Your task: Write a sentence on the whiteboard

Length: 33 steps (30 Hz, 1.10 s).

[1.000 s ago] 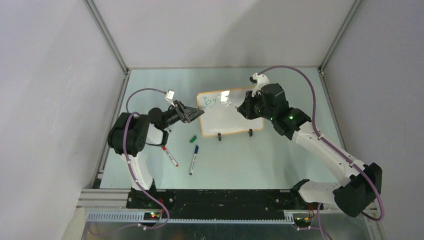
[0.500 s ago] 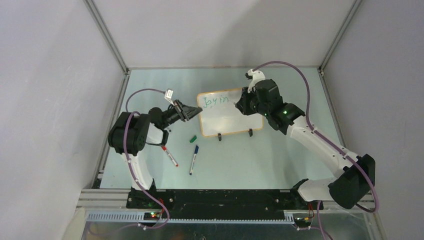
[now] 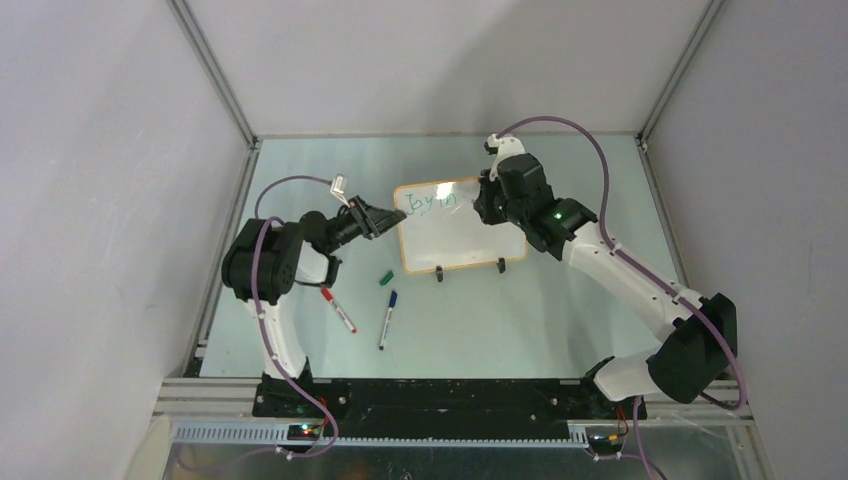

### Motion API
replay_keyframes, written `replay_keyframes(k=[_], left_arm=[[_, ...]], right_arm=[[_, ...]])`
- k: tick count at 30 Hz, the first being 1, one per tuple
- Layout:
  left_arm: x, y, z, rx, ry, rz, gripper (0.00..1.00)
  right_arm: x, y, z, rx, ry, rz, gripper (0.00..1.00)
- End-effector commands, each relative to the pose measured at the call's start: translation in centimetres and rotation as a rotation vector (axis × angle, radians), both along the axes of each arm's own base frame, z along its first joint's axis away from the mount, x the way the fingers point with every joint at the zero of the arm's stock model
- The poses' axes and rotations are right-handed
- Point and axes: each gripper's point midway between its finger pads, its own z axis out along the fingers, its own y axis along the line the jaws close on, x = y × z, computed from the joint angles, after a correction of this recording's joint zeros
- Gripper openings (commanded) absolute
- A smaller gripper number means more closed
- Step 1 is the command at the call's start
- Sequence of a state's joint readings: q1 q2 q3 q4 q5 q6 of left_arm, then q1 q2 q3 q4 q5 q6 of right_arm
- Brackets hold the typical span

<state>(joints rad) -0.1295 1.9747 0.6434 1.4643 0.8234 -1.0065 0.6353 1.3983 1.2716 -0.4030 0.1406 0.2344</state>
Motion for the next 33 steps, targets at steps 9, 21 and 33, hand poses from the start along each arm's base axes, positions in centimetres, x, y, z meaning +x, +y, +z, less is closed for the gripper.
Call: replay_keyframes(k=[9, 21, 33], left_arm=[[0.2, 0.1, 1.5, -0.013, -0.073, -0.017, 0.18], [0.2, 0.1, 1.4, -0.016, -0.067, -0.021, 0.00], [0.2, 0.0, 1.5, -0.016, -0.069, -0.025, 0.00]], right_arm=[[2.1, -1.2, 1.4, -0.065, -0.060, -0.109, 0.00], [3.3, -0.9, 0.8, -0.106, -0.041, -0.119, 0.00], [3.7, -0.5, 0.2, -0.129, -0.020, -0.113, 0.00]])
